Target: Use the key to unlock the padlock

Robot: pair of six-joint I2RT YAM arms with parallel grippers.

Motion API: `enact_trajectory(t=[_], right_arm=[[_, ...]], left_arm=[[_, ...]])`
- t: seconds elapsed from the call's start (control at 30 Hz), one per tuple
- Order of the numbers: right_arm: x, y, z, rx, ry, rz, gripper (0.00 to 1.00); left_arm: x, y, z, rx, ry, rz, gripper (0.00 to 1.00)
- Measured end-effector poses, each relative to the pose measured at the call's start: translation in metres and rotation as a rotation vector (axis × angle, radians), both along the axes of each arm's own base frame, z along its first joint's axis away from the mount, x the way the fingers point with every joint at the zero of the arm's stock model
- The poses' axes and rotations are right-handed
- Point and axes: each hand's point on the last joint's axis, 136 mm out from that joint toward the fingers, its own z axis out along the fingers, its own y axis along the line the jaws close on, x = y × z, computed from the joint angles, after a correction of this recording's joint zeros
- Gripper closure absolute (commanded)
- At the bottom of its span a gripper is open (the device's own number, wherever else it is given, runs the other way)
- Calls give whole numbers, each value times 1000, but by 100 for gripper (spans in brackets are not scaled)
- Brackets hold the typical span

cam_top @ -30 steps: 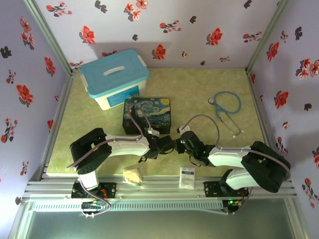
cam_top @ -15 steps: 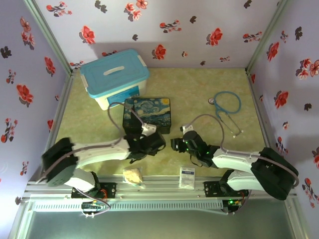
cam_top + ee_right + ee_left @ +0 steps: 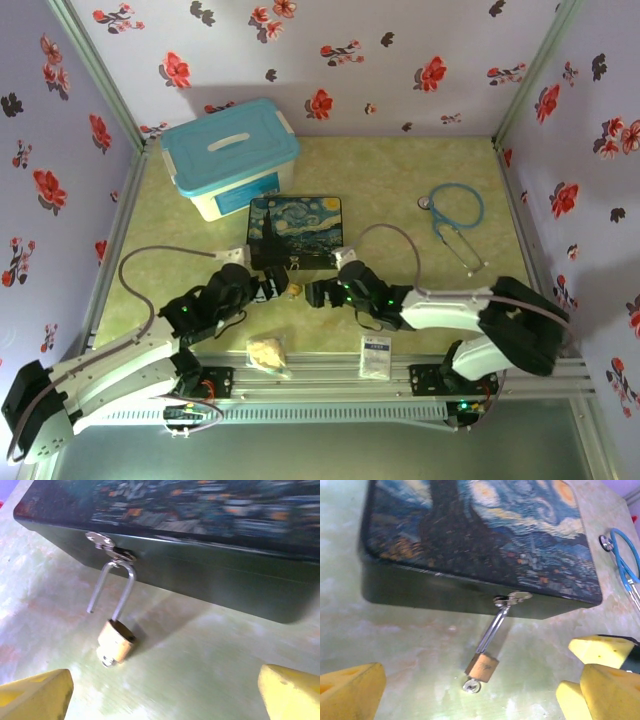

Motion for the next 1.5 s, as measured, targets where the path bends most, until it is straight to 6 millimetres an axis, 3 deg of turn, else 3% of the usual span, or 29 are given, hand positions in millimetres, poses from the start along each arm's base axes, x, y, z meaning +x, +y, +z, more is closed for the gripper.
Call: enact_trajectory(t=[0.2,0.33,0.5,0.87,1.2,1.33,1.5], right_arm=[[1,32,-21,3,55,17,33],[-2,40,-37,-21,85,36,38],[-1,54,-36,-16,83,52,41],[3,59,-45,-35,85,46,49],[6,67,-46,8,75,48,71],[4,67,-47,51,77,45,73],[1,63,-44,125,88,34,83]], left_arm=[[0,5,-2,-61,36,29,0],[0,10,-10,-66,63,44,0],[-1,10,-13,-71,79,42,0],[-1,12,-20,-64,92,44,0],[-2,16,-30,-56,106,55,0],[-2,16,-30,-57,106,56,0],[3,22,-29,-46,94,74,0]])
